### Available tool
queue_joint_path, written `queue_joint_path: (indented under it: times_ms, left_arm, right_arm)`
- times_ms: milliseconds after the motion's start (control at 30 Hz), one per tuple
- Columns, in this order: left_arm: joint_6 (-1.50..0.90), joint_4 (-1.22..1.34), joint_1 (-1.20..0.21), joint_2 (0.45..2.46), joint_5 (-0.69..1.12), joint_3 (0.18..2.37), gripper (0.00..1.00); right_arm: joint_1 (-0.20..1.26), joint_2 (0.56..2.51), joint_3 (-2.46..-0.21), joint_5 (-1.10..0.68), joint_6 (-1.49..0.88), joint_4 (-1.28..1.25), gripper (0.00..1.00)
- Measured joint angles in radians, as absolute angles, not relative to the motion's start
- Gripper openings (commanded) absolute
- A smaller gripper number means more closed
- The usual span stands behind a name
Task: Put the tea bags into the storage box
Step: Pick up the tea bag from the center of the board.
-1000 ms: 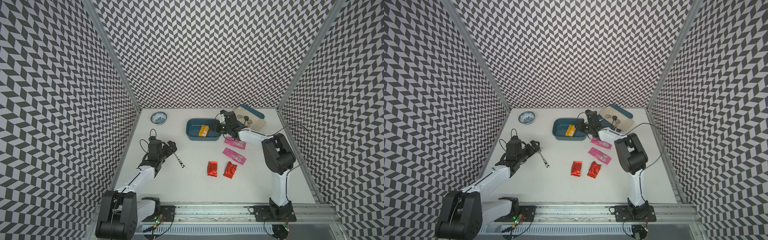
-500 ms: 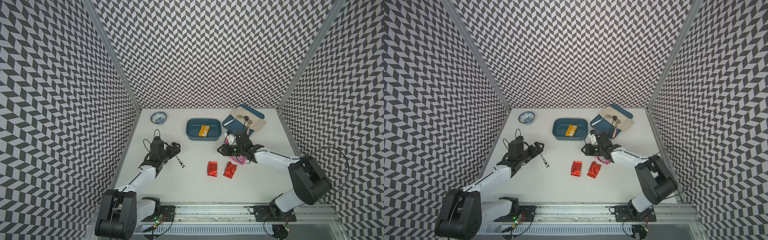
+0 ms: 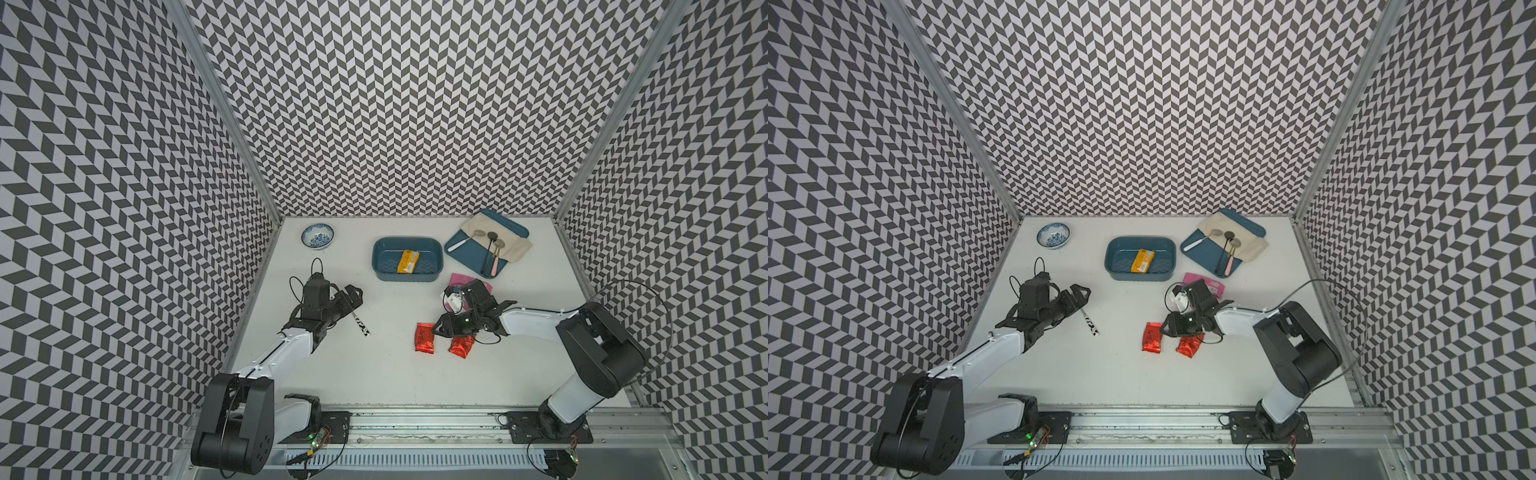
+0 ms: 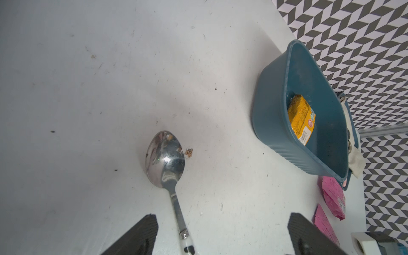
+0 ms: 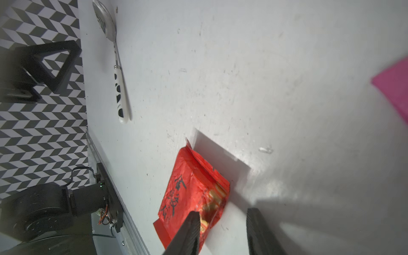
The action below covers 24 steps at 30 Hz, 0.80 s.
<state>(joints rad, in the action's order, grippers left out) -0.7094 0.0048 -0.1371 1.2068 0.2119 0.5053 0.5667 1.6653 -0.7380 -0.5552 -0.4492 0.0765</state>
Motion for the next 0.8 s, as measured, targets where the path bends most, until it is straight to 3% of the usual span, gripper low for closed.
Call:
queue_joint_path:
  times_ms: [633, 800]
  left_arm:
    - [-0.704, -0.070, -0.137, 1.108, 0.184, 0.501, 0.97]
    - [-0.697, -0.085, -0.137, 1.084, 0.170, 0.486, 0.97]
  right_arm:
    - [0.631, 1.761, -0.818, -0.570, -0.463, 0.021, 0.34]
    - [0.642, 1.756, -0.824, -0.549, -0.448, 0.037, 0.36]
